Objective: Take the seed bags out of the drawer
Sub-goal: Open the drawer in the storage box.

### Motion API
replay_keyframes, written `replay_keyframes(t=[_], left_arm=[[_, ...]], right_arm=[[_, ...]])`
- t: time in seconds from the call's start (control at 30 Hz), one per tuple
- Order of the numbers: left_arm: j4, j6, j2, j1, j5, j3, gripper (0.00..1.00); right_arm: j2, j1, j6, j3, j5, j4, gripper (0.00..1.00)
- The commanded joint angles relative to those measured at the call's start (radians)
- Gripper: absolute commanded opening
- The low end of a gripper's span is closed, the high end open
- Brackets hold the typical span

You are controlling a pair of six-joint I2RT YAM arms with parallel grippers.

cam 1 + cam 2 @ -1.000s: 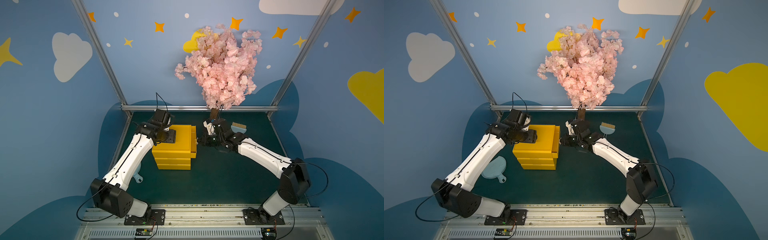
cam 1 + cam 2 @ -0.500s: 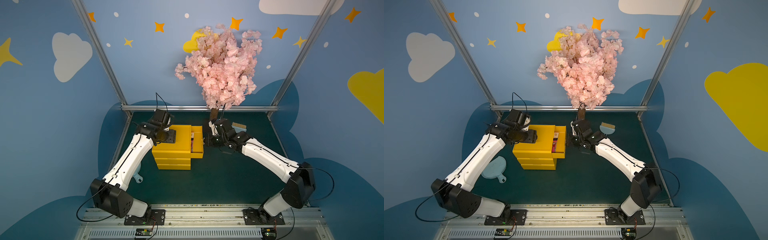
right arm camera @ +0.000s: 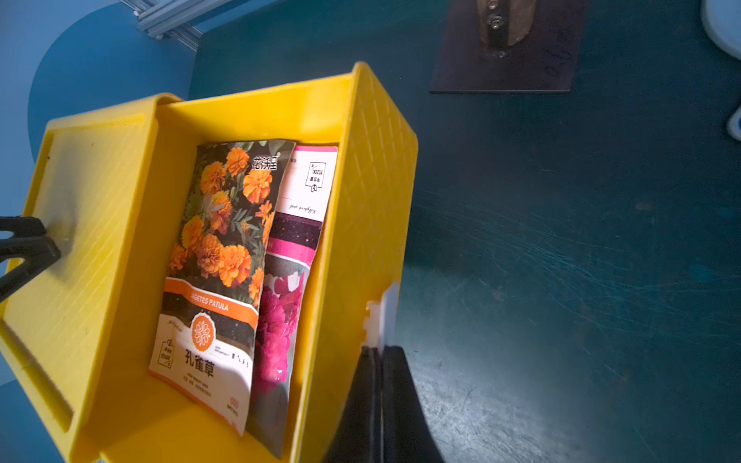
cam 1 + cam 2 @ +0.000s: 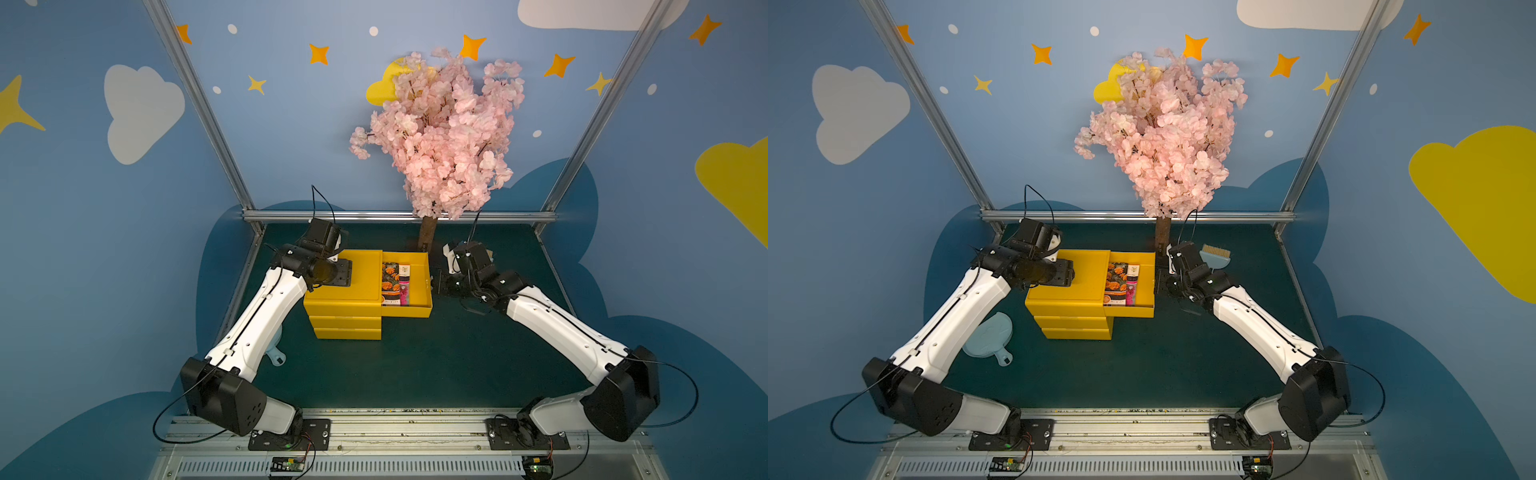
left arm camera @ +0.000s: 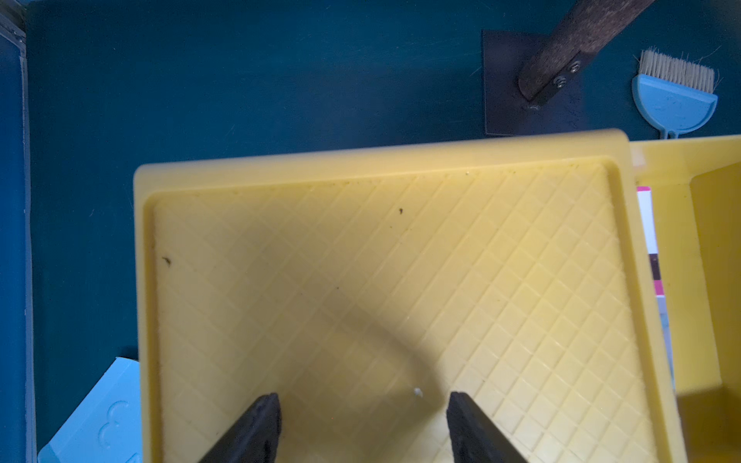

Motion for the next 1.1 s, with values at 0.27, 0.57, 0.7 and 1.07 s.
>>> replay_keyframes(t=[0.27, 0.57, 0.7, 1.07], left_arm=[[-0.074, -0.008, 0.02, 0.007, 0.046, -0.049, 0.7], [-0.075, -0.005, 0.016, 0.006, 0.046, -0.055, 0.69], [-0.071, -0.006, 0.017, 0.007, 0.046, -0.059, 0.69], [-0.038, -0.01, 0.022, 0.009, 0.063, -0.061, 0.68]], right_arm=[[-0.052, -0.047, -0.022, -0.019, -0.03, 0.03, 0.0], [-0.039, -0.054, -0.018, -0.021, -0.052, 0.036, 0.08], [-0.063, -0.06, -0.038, -0.032, -0.023, 0.033, 0.33], [-0.143, -0.056, -0.134, 0.065, 0.045, -0.062, 0.45]])
